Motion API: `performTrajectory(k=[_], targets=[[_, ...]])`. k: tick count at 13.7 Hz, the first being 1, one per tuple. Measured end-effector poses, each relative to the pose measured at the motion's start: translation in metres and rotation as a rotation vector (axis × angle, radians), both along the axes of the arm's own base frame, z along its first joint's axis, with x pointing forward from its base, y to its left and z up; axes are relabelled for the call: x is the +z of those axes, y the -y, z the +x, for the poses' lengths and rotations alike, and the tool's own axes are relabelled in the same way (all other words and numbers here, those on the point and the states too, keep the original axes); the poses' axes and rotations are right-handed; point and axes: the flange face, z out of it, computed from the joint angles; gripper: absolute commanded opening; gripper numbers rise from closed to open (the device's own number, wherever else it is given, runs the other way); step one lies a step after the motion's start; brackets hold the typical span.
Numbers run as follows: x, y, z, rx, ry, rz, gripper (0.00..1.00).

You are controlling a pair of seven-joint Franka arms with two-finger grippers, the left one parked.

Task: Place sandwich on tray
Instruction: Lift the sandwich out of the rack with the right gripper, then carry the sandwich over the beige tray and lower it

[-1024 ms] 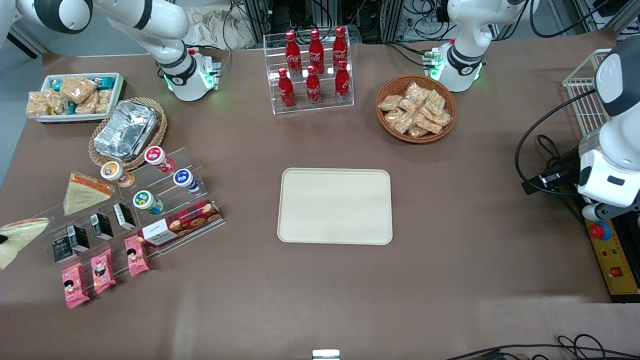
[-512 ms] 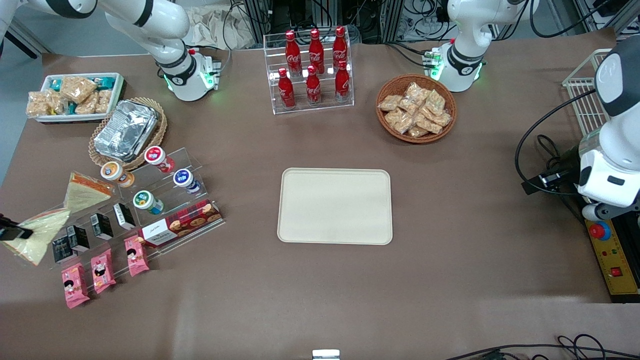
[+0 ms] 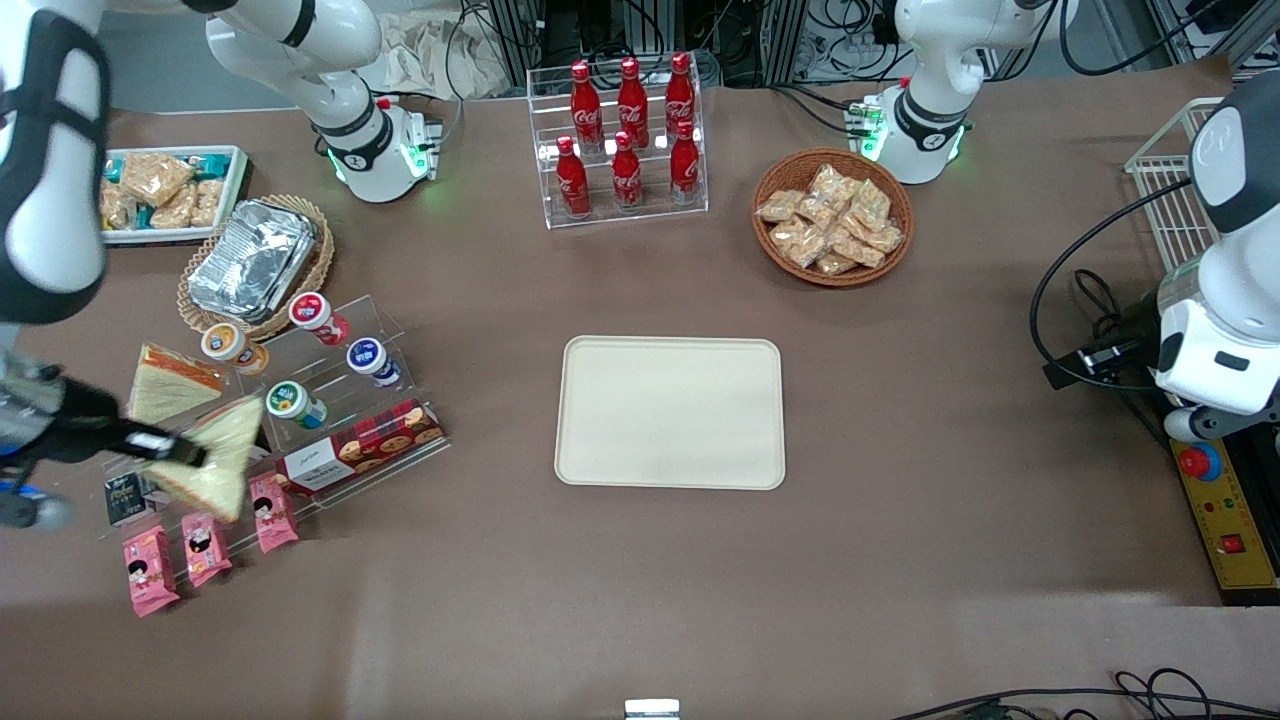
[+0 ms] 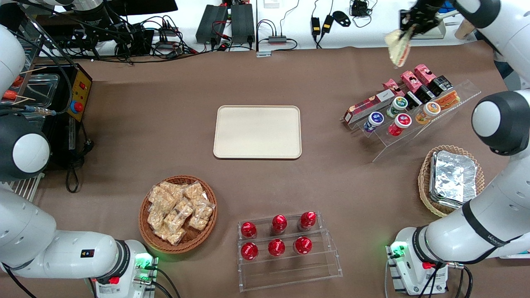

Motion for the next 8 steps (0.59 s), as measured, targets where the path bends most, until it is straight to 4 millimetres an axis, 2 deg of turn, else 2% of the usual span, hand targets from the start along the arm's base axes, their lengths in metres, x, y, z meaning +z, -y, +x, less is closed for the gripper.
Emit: performTrajectory(k=[2, 4, 8], targets=[[0.009, -0.079, -0.014, 0.124, -0.002, 0.006, 0.27], [0.008, -0.155, -0.033, 0.262, -0.003, 0.011, 0.27], [0.002, -0.284, -0.081, 0.529, 0.029, -0.032, 0.27]])
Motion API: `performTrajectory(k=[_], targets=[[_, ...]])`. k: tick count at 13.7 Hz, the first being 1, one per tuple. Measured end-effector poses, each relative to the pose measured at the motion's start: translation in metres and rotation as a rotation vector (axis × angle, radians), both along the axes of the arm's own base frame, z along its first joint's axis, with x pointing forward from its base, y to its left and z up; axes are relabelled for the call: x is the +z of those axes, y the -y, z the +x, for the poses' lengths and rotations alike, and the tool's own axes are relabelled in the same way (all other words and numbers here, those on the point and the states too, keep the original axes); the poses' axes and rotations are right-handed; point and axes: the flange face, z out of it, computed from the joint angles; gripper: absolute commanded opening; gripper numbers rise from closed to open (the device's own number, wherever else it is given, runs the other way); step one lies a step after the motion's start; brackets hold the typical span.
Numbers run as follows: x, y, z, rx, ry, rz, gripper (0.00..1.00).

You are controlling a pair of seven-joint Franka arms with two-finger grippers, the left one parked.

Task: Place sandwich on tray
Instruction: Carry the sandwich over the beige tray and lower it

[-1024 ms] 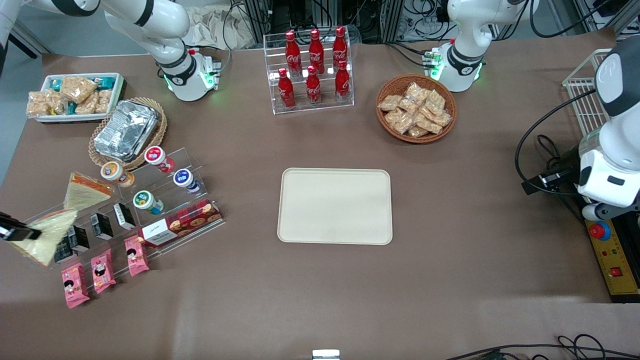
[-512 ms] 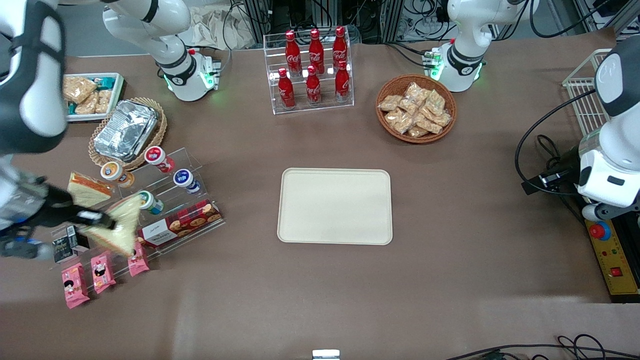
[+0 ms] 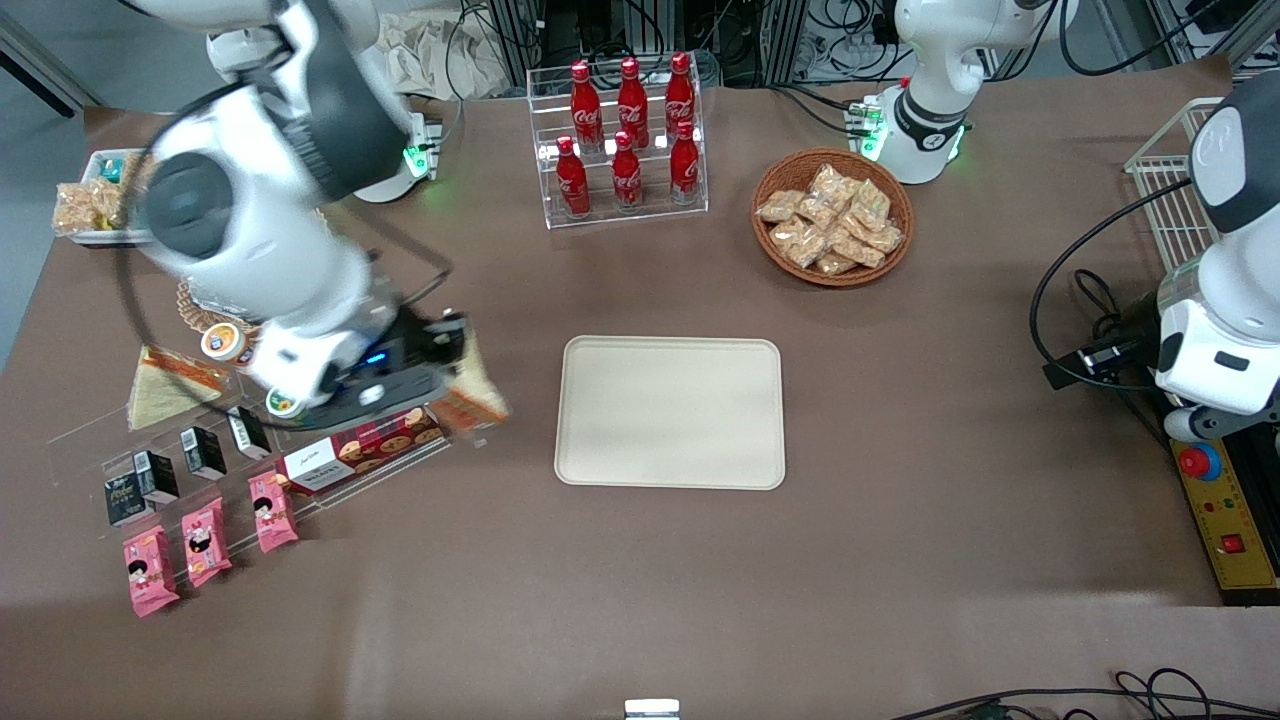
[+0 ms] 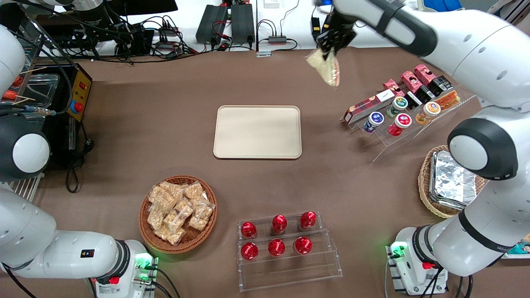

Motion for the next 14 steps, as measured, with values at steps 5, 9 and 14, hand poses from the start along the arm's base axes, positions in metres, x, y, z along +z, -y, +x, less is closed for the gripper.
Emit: performTrajectory(k=[5, 9, 14], targets=[[-0.061, -0.111, -0.029, 0.221, 0.113, -0.063, 0.27], [-0.106, -0.151, -0.032, 0.448, 0.2, -0.105, 0.27], [-0.148, -0.179, -0.027, 0.666, 0.321, -0.147, 0.27]])
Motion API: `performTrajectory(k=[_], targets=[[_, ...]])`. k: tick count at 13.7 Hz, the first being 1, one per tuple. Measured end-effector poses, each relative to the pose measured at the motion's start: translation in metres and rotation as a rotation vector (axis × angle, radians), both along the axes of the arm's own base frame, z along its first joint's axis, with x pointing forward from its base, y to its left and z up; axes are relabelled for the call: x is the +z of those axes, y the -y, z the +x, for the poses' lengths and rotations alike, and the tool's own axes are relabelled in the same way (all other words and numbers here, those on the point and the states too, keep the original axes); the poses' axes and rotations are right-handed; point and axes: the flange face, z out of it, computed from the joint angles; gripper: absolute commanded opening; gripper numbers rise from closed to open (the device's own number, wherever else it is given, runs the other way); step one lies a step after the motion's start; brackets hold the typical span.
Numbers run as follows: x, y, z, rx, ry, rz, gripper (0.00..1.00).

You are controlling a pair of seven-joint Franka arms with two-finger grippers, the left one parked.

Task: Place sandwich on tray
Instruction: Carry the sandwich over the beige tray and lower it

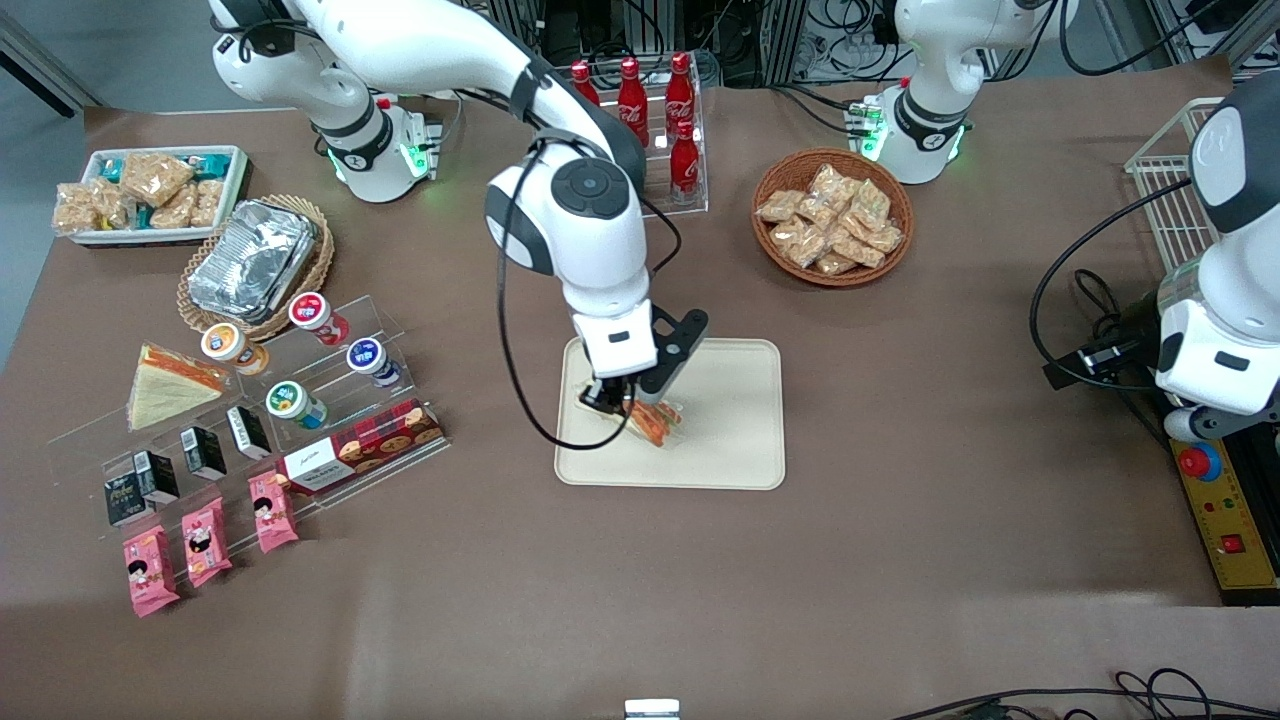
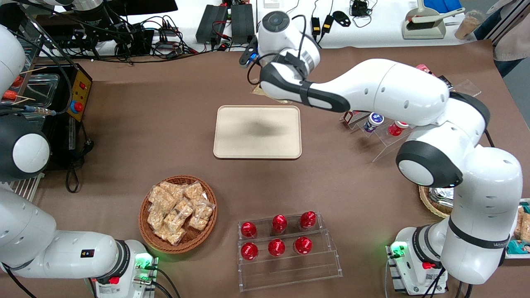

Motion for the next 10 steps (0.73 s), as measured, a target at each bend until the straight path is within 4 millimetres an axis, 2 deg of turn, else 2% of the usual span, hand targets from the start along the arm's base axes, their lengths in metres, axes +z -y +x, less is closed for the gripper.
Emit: performTrajectory(k=[4, 6, 8, 10], targets=[[-0.075, -0.018, -0.003, 0.055, -0.017, -0.032, 0.27], [-0.103, -0.025, -0.009, 0.086, -0.025, -0.054, 0.27], [-0.117, -0.033, -0.014, 0.142, 0.005, -0.073, 0.27], [-0.123, -0.038, -0.016, 0.179, 0.031, -0.095, 0.27]])
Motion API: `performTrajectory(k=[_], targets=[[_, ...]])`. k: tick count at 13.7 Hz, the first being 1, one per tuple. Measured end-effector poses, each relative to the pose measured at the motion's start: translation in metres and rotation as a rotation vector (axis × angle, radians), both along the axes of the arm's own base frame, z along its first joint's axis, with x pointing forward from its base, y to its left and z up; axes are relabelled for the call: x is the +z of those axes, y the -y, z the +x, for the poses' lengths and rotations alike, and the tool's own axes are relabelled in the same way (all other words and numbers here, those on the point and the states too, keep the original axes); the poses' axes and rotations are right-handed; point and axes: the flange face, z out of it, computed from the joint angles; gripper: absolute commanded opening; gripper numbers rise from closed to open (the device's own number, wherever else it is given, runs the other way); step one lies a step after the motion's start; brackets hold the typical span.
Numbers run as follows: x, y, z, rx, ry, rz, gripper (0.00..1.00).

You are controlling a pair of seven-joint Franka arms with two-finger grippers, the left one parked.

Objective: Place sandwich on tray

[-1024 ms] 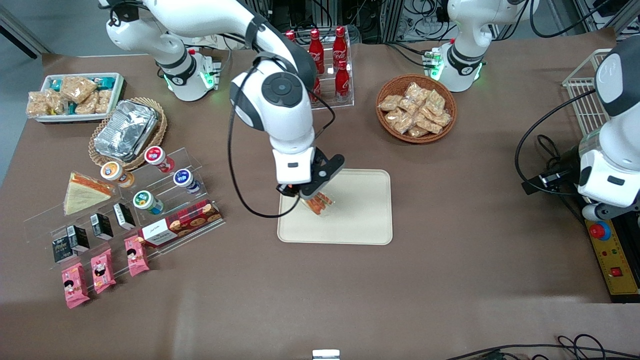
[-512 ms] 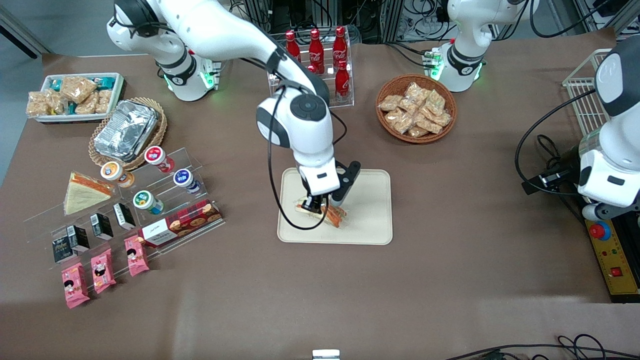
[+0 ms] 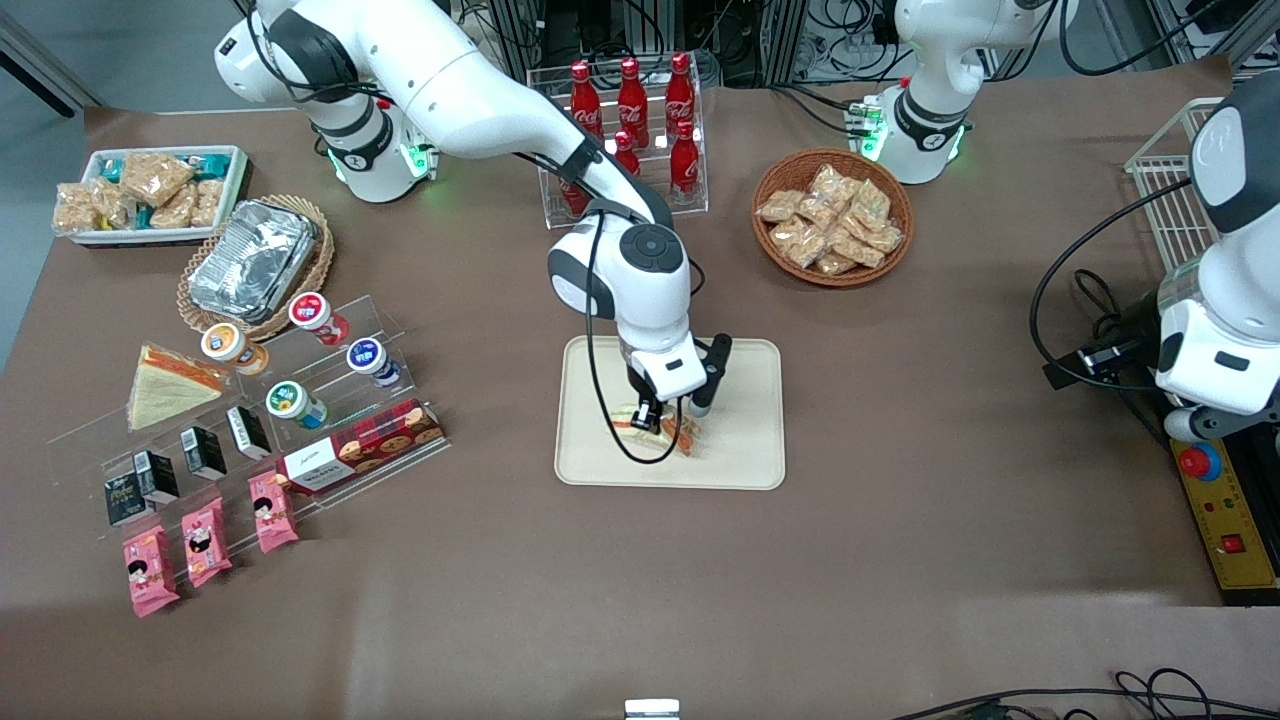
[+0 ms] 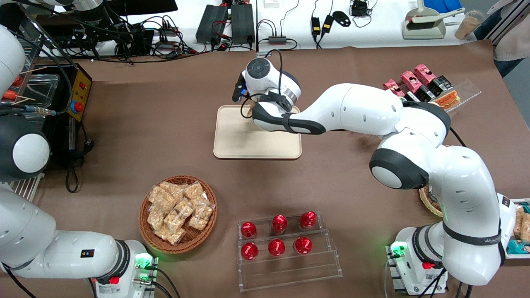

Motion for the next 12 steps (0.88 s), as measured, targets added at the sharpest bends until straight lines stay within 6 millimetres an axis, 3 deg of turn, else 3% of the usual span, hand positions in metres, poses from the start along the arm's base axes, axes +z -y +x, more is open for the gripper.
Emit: performTrajectory(k=[6, 9, 11, 12], targets=[[-0.018, -0.007, 0.0, 0.106, 0.097, -0.044, 0.27], [-0.043, -0.007, -0.005, 0.12, 0.082, -0.052, 0.29], [-0.056, -0.006, -0.007, 0.123, 0.072, -0.061, 0.38], [-0.057, -0.006, -0.007, 0.124, 0.072, -0.061, 0.67]])
